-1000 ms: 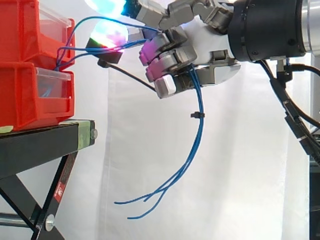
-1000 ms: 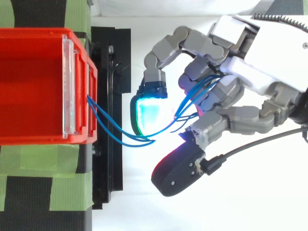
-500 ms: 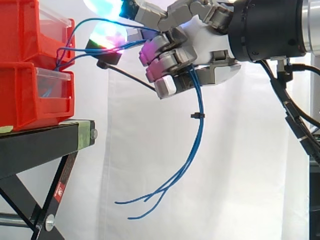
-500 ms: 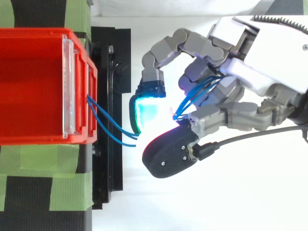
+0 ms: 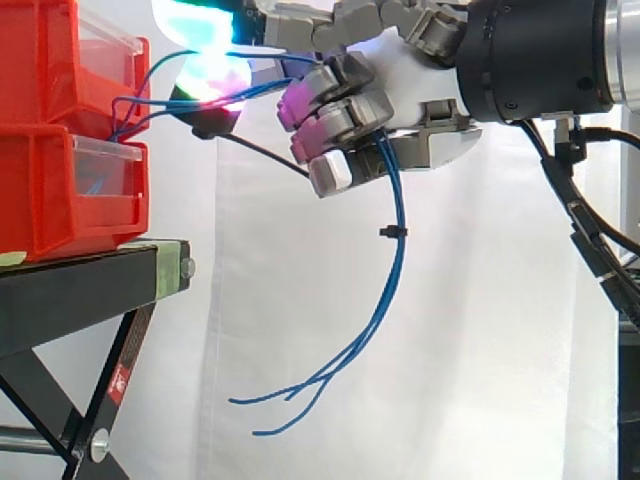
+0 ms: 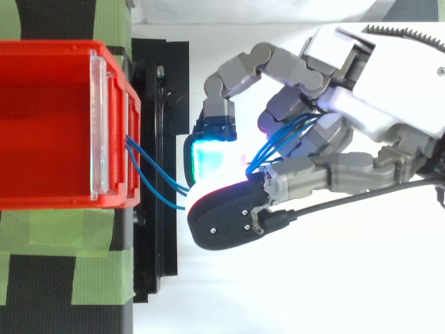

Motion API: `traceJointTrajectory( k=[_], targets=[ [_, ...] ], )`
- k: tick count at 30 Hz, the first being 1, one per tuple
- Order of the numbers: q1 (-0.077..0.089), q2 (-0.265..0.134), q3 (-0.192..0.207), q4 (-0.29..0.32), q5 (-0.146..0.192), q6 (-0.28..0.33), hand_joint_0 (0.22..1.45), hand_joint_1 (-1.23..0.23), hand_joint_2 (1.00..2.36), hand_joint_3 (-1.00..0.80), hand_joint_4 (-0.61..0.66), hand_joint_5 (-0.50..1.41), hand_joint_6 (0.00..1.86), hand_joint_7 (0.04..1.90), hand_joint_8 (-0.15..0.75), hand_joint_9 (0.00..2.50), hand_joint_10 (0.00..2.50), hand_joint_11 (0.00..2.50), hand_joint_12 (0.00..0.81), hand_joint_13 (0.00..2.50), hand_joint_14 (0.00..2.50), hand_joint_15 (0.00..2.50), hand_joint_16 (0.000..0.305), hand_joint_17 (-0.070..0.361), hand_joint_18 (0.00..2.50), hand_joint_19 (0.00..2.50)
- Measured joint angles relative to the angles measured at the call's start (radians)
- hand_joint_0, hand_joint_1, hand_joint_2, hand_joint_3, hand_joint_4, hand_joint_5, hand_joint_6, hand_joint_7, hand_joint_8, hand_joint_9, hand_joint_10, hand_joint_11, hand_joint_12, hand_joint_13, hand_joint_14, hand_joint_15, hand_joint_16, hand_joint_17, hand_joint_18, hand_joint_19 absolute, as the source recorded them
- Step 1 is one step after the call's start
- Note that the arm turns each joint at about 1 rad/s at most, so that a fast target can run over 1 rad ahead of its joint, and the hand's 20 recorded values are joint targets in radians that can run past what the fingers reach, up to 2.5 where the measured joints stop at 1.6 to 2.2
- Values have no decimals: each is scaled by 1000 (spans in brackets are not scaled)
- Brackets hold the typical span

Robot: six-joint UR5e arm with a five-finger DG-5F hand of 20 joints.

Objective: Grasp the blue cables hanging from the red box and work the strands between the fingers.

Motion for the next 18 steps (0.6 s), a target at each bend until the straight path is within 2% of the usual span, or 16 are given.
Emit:
traceJointTrajectory(
  k=[7, 18],
  targets=[
    [1, 0, 0, -1, 1, 0, 908, -730, 1010, -88, -10, 11, 1411, 1061, 556, 1864, 2500, 2500, 692, 2105, 2500, 1814, 255, 192, 2500, 777],
    [1, 0, 0, -1, 1, 0, 912, -731, 1007, -70, -23, 26, 1416, 1076, 556, 1864, 2500, 2500, 692, 2105, 2500, 1814, 255, 192, 2500, 777]
  ],
)
